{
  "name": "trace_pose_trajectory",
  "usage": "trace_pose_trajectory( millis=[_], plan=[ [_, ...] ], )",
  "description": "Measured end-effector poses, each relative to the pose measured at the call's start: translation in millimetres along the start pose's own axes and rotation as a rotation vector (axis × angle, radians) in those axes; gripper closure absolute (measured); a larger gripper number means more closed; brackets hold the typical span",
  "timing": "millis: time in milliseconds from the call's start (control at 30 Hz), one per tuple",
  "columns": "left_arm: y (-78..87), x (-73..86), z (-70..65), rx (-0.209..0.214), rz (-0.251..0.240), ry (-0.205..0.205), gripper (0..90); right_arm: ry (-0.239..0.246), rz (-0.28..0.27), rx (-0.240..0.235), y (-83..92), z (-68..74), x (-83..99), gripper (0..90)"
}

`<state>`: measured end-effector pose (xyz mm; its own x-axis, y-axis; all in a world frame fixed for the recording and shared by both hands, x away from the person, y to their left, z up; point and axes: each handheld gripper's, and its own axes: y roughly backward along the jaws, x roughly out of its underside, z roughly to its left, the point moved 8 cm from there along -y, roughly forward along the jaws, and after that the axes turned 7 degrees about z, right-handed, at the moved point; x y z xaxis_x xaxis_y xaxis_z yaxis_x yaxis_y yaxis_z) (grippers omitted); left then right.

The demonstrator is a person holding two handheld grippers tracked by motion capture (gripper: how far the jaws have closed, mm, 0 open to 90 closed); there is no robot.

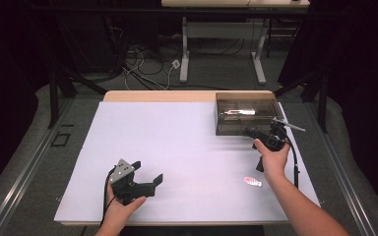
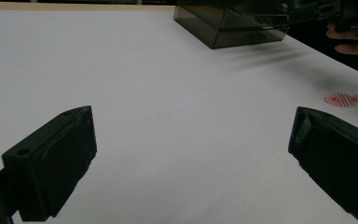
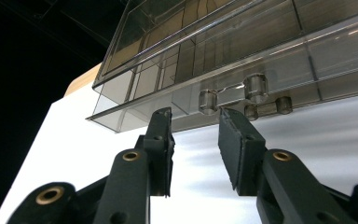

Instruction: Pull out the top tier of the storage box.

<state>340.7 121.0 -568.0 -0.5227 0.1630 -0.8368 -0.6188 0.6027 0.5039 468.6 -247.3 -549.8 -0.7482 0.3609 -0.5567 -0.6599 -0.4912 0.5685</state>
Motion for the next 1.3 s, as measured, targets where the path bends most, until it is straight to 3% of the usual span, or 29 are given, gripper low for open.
trace_pose_trajectory(
  millis=[33, 133, 167, 233, 267, 367, 400, 500, 533, 567, 633, 800, 833, 967, 1033, 1133, 1167, 1200, 1233, 1300],
  plan=[
    [0.0, 0.0, -0.1, 0.001, 0.0, 0.0, 0.9, -0.002, -0.027, 0.001, -1.2, 0.6, -1.6, 64.0],
    [0.2, 0.1, -0.2, 0.001, 0.001, 0.0, 0.9, 0.019, 0.001, 0.005, 2.0, 0.8, 0.3, 62.5],
    [0.2, 0.2, -0.2, 0.001, 0.002, -0.001, 0.9, 0.027, -0.032, 0.008, 0.9, 0.3, -1.8, 62.1],
    [0.1, 0.2, -0.2, 0.001, 0.002, 0.0, 0.9, 0.025, -0.03, 0.012, 2.1, 0.7, -1.4, 60.6],
    [0.1, 0.2, -0.2, 0.001, 0.002, -0.001, 0.9, 0.04, -0.002, 0.02, 4.0, -0.3, 0.1, 60.0],
    [-0.2, 0.2, -0.1, 0.0, 0.0, -0.001, 0.9, 0.051, -0.026, 0.026, 4.9, -0.9, -1.5, 58.1],
    [-0.3, 0.2, -0.2, 0.0, 0.0, -0.001, 0.9, 0.067, 0.0, 0.037, 7.1, -2.2, -0.3, 57.1],
    [-0.4, 0.3, -0.5, 0.0, 0.002, -0.001, 0.9, 0.083, 0.004, 0.038, 9.0, -3.1, -0.7, 55.1],
    [-0.3, 0.3, -0.6, 0.0, 0.002, 0.0, 0.9, 0.08, -0.002, 0.038, 9.5, -2.8, -0.7, 54.1],
    [-0.3, 0.4, -0.6, 0.001, 0.002, -0.001, 0.9, 0.082, -0.045, 0.036, 7.2, -2.5, -3.5, 53.2],
    [-0.4, 0.4, -0.6, 0.0, 0.001, 0.0, 0.9, 0.098, -0.013, 0.043, 10.5, -3.9, -1.7, 51.7],
    [-0.4, 0.6, -0.6, -0.001, 0.003, -0.001, 0.9, 0.137, 0.001, 0.053, 14.1, -5.4, -1.4, 48.7],
    [-0.4, 0.6, -0.6, -0.002, 0.003, 0.0, 0.9, 0.132, 0.033, 0.058, 16.2, -4.9, 0.7, 48.2],
    [-0.8, 0.7, -0.2, -0.003, 0.002, 0.0, 0.9, 0.191, 0.025, 0.055, 18.4, -4.2, 0.2, 48.6],
    [-0.9, 0.7, -0.1, -0.003, 0.002, 0.0, 0.9, 0.229, 0.06, 0.069, 21.0, -5.3, 2.1, 49.2],
    [-0.9, 0.9, 0.0, -0.006, 0.005, -0.005, 0.9, 0.251, 0.058, 0.064, 21.4, -5.2, 2.7, 50.5],
    [-1.0, 1.0, -0.2, -0.005, 0.005, -0.005, 0.9, 0.265, 0.089, 0.072, 23.8, -6.1, 4.3, 50.5],
    [-1.2, 1.1, -0.3, -0.005, 0.006, -0.005, 0.9, 0.269, 0.067, 0.068, 22.6, -5.6, 3.5, 50.6],
    [-1.3, 1.1, -0.3, -0.005, 0.006, -0.006, 0.9, 0.306, 0.075, 0.065, 23.7, -6.9, 3.2, 50.6],
    [-1.4, 1.1, -0.4, -0.005, 0.006, -0.005, 0.9, 0.332, 0.079, 0.078, 23.5, -6.5, 4.1, 50.6]
  ],
)
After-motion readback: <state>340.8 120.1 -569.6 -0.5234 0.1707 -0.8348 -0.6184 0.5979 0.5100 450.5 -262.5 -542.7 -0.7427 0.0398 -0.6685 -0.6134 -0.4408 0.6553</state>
